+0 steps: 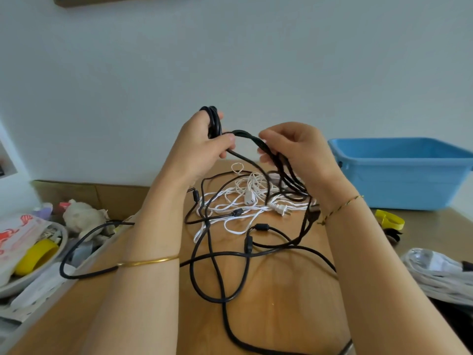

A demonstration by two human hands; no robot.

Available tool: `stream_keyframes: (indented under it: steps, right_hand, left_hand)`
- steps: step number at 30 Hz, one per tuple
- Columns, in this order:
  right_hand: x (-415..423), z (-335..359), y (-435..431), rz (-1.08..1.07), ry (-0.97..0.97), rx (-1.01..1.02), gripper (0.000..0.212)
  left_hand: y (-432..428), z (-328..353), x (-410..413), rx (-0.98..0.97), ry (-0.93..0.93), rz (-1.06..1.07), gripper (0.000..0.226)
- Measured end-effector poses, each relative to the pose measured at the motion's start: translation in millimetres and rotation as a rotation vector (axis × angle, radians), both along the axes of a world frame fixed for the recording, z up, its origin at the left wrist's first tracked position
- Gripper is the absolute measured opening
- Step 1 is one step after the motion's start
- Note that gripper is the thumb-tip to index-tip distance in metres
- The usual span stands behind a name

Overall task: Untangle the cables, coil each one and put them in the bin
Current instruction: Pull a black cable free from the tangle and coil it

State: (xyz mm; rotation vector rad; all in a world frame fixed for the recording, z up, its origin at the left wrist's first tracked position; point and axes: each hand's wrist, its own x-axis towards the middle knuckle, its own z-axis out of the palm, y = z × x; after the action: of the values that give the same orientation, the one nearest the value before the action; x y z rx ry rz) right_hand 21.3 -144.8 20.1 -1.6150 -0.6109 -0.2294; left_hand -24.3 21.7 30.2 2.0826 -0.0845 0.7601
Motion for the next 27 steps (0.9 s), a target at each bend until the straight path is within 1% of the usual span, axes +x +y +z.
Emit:
stream_keyframes:
  steps: [3, 5, 6, 8, 9, 10, 11, 12, 13, 14, 15, 16, 18, 20, 21, 24, 27]
  right_hand:
    - [5, 3, -7, -0.205, -0.103, 0.018, 0.015]
    - [8, 3, -11, -0.312, -0.172, -0.019, 0.013]
    - [8, 3, -12, -0.35, -0.203, -0.04, 0.012]
    - [9, 1, -12, -0.382, -0.229, -0.077, 0.014]
    - [10, 0, -11, -0.384, -0.215, -0.113, 0.016]
    - [11, -1, -11, -0.372, -0.182, -0.162, 0.018]
    - [13, -3, -11, -0.347, -0.132, -0.218, 0.021]
    - [14, -6, -10, -0.322, -0.08, -0.284, 0.025]
    - [17, -10, -10, -0.313, -0.041, -0.362, 0.03]
    - [18, -13, -10, -0.321, -0.018, -0.436, 0.035]
    - [20, -16, -10, -0.335, -0.001, -0.479, 0.04]
    - [22, -17, -11, -0.344, 0.016, -0.495, 0.044]
    - [24, -19, -15, -0.344, 0.042, -0.539, 0.047]
    - [25, -20, -21, -0.337, 0.05, -0.66, 0.044]
    - [26, -22, -22, -0.338, 0.046, -0.708, 0.039]
    - [29, -27, -22, -0.364, 0.017, -0.735, 0.008]
    - [32, -29, -20, -0.41, 0.0, -0.726, 0.013]
  left_hand:
    - [3, 2, 2, -0.046, -0.085, 0.13, 0.024]
    - [5, 2, 2, -0.092, -0.125, 0.175, 0.02]
    - [4, 2, 2, -0.118, -0.136, 0.188, 0.012]
    - [4, 1, 4, -0.176, -0.152, 0.215, 0.013]
    - [4, 0, 6, -0.208, -0.152, 0.221, 0.008]
    - [4, 1, 7, -0.237, -0.153, 0.232, 0.009]
    - [4, 0, 8, -0.267, -0.151, 0.243, 0.015]
    - [3, 1, 8, -0.304, -0.155, 0.237, 0.014]
    - [1, 2, 7, -0.344, -0.156, 0.215, 0.006]
    - [-1, 2, 6, -0.397, -0.161, 0.191, 0.011]
    - [-2, 3, 5, -0.449, -0.174, 0.17, 0.018]
    - [-3, 4, 5, -0.502, -0.19, 0.146, 0.022]
    - [-2, 7, 4, -0.609, -0.218, 0.108, 0.017]
    - [2, 9, 4, -0.751, -0.249, 0.055, 0.007]
    - [4, 10, 5, -0.811, -0.267, 0.033, 0.006]
    - [7, 11, 4, -0.852, -0.305, 0.02, 0.017]
    - [8, 9, 4, -0.808, -0.295, 0.039, 0.016]
